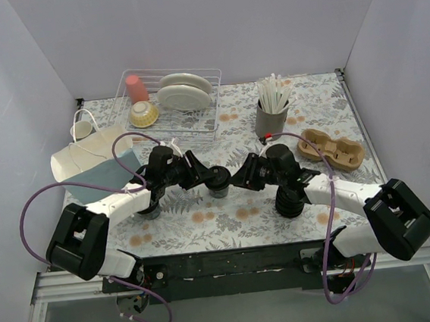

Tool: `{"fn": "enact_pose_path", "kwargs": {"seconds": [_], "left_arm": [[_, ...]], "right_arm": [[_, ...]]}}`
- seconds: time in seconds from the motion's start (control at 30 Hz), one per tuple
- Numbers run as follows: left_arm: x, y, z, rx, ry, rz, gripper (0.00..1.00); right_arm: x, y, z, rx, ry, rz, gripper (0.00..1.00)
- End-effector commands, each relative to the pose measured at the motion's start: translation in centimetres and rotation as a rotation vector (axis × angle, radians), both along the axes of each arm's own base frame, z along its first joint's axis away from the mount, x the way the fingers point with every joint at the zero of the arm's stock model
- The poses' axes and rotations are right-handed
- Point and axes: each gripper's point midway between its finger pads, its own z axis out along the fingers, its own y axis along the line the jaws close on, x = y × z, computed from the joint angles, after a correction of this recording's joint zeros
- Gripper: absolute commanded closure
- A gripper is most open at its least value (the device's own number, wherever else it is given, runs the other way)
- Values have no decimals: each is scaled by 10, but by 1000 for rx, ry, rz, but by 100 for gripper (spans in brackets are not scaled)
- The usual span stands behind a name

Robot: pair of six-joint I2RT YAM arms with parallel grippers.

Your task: Pack the takeout coffee

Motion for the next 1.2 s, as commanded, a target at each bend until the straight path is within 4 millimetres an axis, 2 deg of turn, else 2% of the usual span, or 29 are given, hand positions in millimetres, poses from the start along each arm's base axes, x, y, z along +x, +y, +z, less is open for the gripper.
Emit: {"fn": "enact_pose_path", "kwargs": {"seconds": [0.0,0.17,0.5,0.67,0.8,1.17], "left_arm": [[-31,28,-63,177,180,33,53],[-34,29,-67,179,188,35,53],[-39,30,-71,175,199,41,53],[-43,29,-73,180,202,37,53],[-47,28,-77,182,212,35,53],[-51,30,-88,204,236,34,54]], "right_arm": [[2,9,3,23,-14,-20,58],[-1,10,-8,3,3,-36,59],[9,-2,-4,-29,-23,-121,60],[11,-5,-16,-70,1,-141,61],[7,-18,-37,-107,26,-178,67],[2,-21,-59,-133,48,-170,84]]}}
